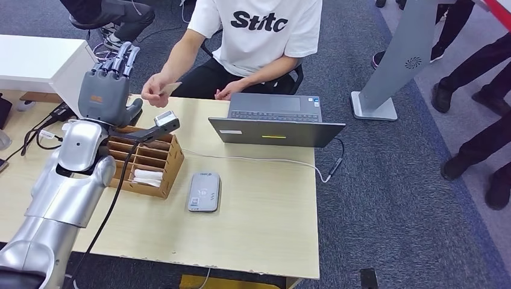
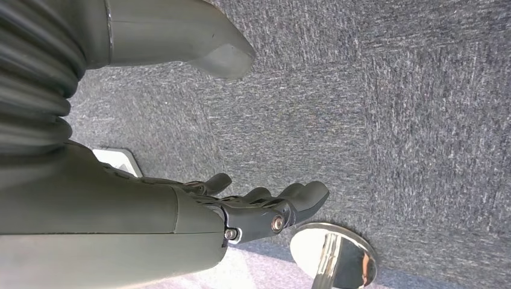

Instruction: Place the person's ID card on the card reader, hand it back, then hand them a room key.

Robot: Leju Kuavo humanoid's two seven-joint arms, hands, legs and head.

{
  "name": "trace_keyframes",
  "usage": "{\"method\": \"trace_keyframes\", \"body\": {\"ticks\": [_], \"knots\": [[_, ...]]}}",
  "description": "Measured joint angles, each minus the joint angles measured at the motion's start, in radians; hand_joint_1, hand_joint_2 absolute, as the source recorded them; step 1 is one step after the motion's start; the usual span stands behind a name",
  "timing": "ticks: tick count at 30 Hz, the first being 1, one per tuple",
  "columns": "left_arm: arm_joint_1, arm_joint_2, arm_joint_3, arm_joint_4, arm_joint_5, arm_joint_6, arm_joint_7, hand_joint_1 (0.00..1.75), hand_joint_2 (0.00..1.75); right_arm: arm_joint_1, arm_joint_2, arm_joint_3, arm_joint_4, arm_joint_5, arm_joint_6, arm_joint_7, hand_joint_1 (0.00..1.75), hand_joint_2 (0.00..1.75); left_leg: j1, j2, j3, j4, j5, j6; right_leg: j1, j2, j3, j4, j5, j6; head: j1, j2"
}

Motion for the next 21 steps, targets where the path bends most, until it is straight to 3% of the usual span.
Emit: {"method": "trace_keyframes", "body": {"ticks": [8, 21], "knots": [[0.032, 0.002, 0.004, 0.0, -0.04, 0.008, 0.012, 0.0, 1.75, 0.001, 0.0, -0.005, 0.0, -0.004, 0.0, -0.002, 0.0, 1.75, 0.0, 0.0, 0.0, 0.0, 0.0, 0.0, 0.0, 0.0, 0.0, 0.0, 0.0, 0.0, 0.0, 0.0], [0.106, 0.003, 0.012, -0.068, 0.014, -0.058, -0.053, 0.0, 1.75, 0.012, 0.0, -0.029, 0.0, -0.027, 0.001, -0.02, 0.0, 1.75, 0.0, 0.0, 0.0, 0.0, 0.0, 0.0, 0.0, 0.0, 0.0, 0.0, 0.0, 0.0, 0.0, 0.0]]}}
